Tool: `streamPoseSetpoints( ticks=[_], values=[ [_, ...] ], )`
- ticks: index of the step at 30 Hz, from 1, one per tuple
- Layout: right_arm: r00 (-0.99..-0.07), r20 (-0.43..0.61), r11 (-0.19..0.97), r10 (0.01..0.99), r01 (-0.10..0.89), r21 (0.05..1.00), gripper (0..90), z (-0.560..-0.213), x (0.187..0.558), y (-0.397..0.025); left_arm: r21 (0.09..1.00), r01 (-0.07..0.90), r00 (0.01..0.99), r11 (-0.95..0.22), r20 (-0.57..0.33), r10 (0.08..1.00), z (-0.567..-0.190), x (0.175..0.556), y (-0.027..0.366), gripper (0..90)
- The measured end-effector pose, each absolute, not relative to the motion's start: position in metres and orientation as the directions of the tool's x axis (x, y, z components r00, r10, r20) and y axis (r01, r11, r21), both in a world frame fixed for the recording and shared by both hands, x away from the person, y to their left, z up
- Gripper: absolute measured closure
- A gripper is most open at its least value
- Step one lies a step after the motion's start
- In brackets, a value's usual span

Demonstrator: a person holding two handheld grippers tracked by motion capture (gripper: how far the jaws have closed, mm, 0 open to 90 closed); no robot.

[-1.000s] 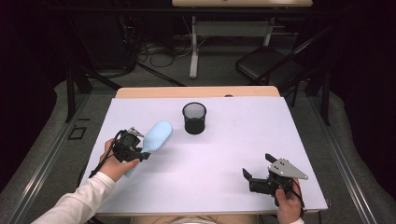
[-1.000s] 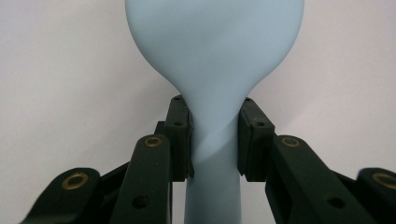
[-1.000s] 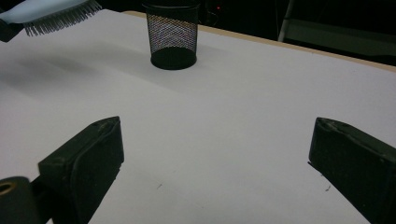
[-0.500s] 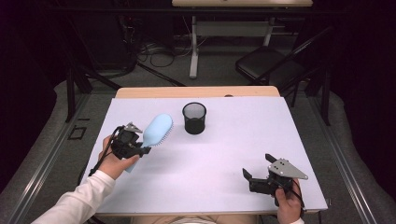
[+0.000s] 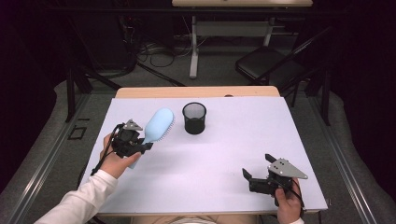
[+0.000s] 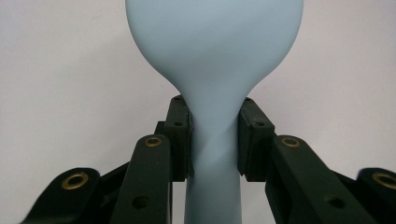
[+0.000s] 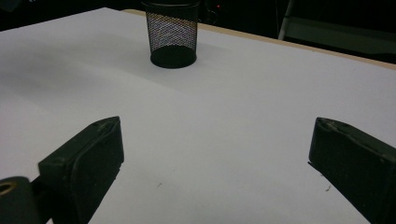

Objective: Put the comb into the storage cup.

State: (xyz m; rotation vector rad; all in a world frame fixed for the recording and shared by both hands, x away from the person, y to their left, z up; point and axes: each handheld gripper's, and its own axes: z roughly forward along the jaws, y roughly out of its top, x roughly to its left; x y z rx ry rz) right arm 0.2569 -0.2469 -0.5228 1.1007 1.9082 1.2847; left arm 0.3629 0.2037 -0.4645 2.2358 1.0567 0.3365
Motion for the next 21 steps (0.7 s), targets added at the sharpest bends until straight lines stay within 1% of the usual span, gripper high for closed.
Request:
streamPoseSetpoints(
  ticks=[10,18,21],
  values=[
    [-0.487,-0.018,0.196,0.873,0.318,0.928,2.9,-0.524,0.258,-0.246,0.681,0.575,0.644,-0.454,-0.036,0.764,-0.461,0.364,0.202,69.7],
    [-0.484,-0.004,0.192,0.875,0.338,0.921,2.8,-0.524,0.259,-0.246,0.711,0.565,0.638,-0.417,-0.056,0.768,-0.456,0.366,0.2,69.6],
    [-0.504,0.006,0.194,0.864,0.345,0.918,0.4,-0.523,0.26,-0.244,0.724,0.556,0.641,-0.409,-0.061,0.765,-0.453,0.367,0.199,69.7]
  ],
)
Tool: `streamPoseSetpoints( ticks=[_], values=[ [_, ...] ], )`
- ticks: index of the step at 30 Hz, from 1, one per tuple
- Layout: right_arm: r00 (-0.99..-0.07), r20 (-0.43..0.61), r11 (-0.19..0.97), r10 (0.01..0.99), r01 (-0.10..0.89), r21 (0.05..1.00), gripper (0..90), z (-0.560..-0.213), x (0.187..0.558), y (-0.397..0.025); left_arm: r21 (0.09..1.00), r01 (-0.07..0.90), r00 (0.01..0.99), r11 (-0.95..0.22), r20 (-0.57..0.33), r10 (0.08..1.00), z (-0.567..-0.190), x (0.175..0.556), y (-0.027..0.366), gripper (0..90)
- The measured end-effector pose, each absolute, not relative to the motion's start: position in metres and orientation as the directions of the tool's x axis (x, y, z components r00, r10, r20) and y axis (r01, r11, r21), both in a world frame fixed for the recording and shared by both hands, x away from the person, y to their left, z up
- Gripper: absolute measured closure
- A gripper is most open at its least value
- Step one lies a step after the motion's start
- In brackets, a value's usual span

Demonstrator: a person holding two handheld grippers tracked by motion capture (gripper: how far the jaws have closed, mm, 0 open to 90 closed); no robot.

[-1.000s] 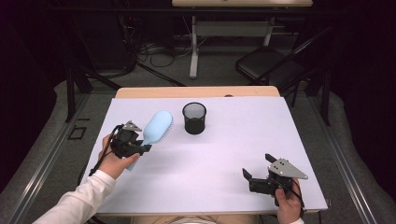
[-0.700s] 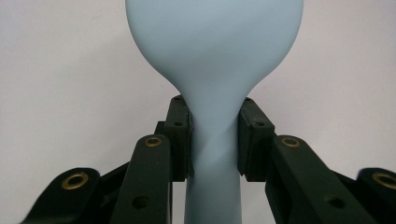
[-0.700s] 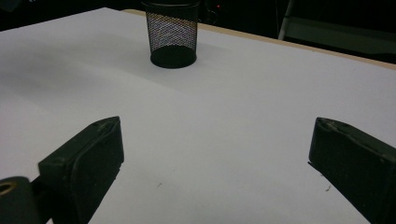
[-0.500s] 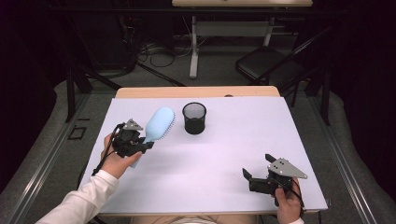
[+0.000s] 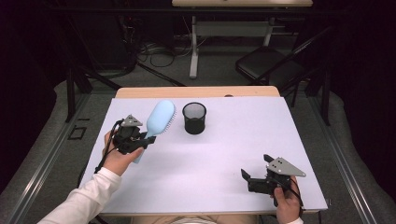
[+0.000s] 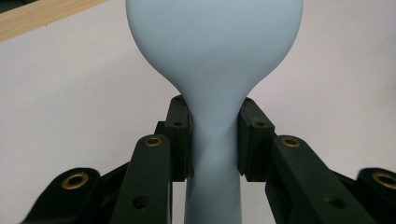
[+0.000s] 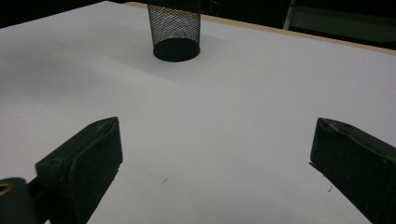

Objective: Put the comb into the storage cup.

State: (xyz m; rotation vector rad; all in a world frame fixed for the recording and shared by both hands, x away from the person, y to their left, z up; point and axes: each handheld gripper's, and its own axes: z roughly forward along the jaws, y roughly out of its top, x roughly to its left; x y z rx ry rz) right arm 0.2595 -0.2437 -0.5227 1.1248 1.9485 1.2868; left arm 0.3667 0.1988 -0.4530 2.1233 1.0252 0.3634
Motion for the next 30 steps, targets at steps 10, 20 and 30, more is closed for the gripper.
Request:
streamPoseSetpoints(
  ticks=[10,20,30],
  values=[
    [-0.539,-0.004,0.227,0.842,0.349,0.909,0.0,-0.515,0.259,-0.231,0.752,0.546,0.64,-0.37,-0.09,0.763,-0.45,0.369,0.198,69.7],
    [-0.515,0.062,0.185,0.855,0.415,0.891,0.0,-0.499,0.269,-0.229,0.792,0.503,0.647,-0.346,-0.079,0.759,-0.444,0.367,0.193,69.7],
    [-0.526,0.092,0.197,0.845,0.466,0.863,0.0,-0.491,0.29,-0.227,0.825,0.452,0.655,-0.338,-0.049,0.754,-0.434,0.367,0.183,69.7]
  ],
)
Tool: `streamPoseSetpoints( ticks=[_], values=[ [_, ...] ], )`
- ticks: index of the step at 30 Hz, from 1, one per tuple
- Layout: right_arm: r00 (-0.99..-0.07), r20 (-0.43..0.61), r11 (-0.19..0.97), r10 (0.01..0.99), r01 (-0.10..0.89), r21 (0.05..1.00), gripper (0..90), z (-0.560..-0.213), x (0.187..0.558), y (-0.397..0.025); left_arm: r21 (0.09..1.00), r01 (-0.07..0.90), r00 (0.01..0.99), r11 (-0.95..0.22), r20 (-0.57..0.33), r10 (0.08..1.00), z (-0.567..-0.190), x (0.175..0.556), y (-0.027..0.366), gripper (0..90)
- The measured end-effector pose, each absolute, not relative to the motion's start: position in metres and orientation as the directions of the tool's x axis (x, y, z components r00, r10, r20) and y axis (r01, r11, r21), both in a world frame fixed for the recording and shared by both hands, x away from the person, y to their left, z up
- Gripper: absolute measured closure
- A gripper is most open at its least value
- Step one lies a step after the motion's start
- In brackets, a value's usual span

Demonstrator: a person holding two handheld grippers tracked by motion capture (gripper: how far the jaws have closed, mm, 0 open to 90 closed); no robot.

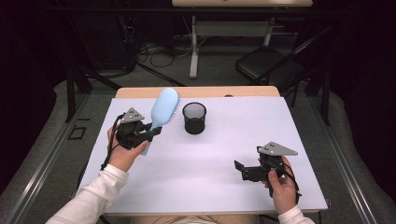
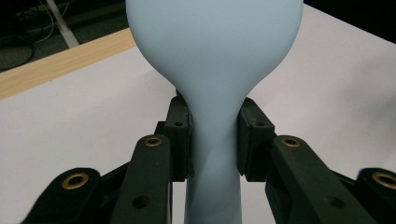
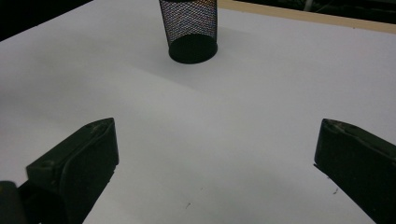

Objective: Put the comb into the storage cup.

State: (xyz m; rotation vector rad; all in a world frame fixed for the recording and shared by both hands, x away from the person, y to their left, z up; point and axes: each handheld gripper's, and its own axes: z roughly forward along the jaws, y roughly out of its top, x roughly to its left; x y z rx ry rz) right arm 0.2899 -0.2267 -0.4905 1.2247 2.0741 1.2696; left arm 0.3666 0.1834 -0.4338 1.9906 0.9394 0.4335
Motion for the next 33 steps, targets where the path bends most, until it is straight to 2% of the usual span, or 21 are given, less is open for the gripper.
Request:
streamPoseSetpoints(
  ticks=[17,33],
  values=[
    [-0.522,0.182,0.163,0.833,0.546,0.822,0.4,-0.467,0.323,-0.228,0.851,0.414,0.664,-0.323,-0.04,0.747,-0.431,0.376,0.169,69.6],
    [-0.522,0.229,0.142,0.821,0.577,0.804,0.4,-0.438,0.35,-0.216,0.863,0.406,0.658,-0.301,-0.047,0.752,-0.429,0.384,0.161,69.7]
  ],
)
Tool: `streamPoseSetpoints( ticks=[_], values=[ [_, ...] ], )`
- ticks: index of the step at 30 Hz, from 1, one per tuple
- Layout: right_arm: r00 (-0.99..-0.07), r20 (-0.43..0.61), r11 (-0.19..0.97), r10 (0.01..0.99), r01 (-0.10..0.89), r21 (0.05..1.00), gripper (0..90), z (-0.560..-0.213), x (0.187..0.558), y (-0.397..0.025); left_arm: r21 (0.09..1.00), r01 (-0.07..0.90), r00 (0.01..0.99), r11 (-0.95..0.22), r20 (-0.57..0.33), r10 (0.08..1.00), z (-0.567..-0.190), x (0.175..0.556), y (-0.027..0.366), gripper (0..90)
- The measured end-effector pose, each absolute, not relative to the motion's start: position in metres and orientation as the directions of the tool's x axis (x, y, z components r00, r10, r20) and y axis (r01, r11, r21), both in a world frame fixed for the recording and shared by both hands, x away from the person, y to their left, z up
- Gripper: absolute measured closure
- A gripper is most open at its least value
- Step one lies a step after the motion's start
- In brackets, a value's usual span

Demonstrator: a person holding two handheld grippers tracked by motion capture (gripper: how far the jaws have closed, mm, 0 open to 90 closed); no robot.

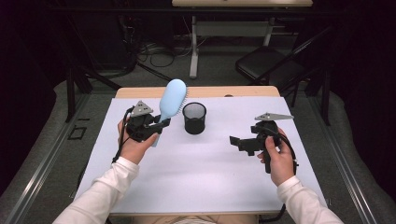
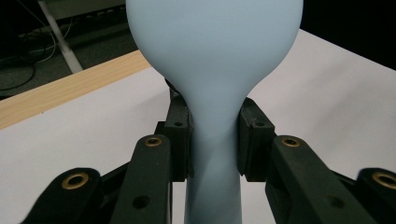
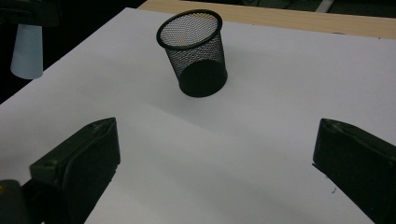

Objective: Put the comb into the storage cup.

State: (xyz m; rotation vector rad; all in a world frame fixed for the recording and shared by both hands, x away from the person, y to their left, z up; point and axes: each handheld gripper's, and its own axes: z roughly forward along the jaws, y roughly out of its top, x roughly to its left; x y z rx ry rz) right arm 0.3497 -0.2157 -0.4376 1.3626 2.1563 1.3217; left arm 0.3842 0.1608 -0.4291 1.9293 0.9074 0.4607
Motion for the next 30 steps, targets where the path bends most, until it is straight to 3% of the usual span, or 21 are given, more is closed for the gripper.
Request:
streamPoseSetpoints(
  ticks=[30],
  values=[
    [-0.495,0.253,0.127,0.831,0.612,0.78,0.4,-0.416,0.382,-0.191,0.876,0.391,0.674,-0.281,-0.065,0.736,-0.433,0.394,0.138,69.6]
  ],
)
